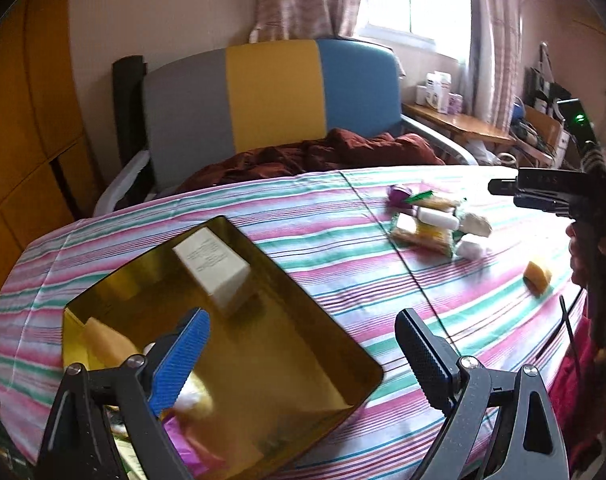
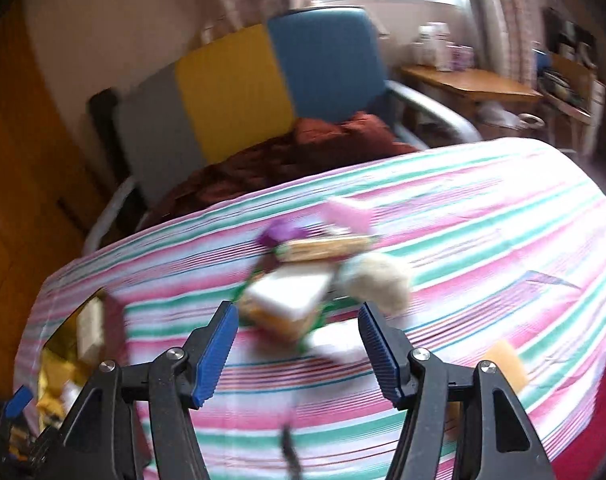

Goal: Organize objects
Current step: 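Withdraw both grippers from the tray toward the remaining items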

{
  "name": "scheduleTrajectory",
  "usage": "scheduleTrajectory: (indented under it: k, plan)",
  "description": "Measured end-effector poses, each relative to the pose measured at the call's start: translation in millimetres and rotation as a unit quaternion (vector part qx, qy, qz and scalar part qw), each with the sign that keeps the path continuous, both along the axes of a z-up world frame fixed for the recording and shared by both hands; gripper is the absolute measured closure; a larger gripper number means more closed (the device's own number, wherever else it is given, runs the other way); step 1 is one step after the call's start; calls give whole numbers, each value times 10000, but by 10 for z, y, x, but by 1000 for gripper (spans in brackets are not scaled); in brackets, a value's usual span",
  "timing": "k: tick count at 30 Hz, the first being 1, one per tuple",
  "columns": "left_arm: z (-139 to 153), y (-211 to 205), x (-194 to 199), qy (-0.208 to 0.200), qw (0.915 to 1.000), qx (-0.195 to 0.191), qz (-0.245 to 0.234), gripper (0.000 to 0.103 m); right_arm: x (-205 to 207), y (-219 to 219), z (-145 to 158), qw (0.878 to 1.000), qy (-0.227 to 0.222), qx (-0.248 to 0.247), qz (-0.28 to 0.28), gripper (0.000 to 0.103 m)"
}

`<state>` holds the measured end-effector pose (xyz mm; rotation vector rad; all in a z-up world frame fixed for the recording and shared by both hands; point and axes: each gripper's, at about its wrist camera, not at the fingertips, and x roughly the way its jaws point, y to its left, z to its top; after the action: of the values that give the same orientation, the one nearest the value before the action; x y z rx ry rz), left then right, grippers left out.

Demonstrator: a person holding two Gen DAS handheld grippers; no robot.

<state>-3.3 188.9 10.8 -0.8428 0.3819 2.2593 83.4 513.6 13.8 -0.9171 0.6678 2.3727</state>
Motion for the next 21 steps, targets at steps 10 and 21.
scheduleTrajectory:
  k: [10, 21]
  plan:
    - [-141, 496, 110, -150, 9984, -231, -485, 9, 359, 581, -285, 9906, 262, -812, -1069, 38]
    - [-282, 1001, 119, -718, 9924, -231, -967, 10, 568, 773, -397, 9773, 476, -1406, -1513, 38]
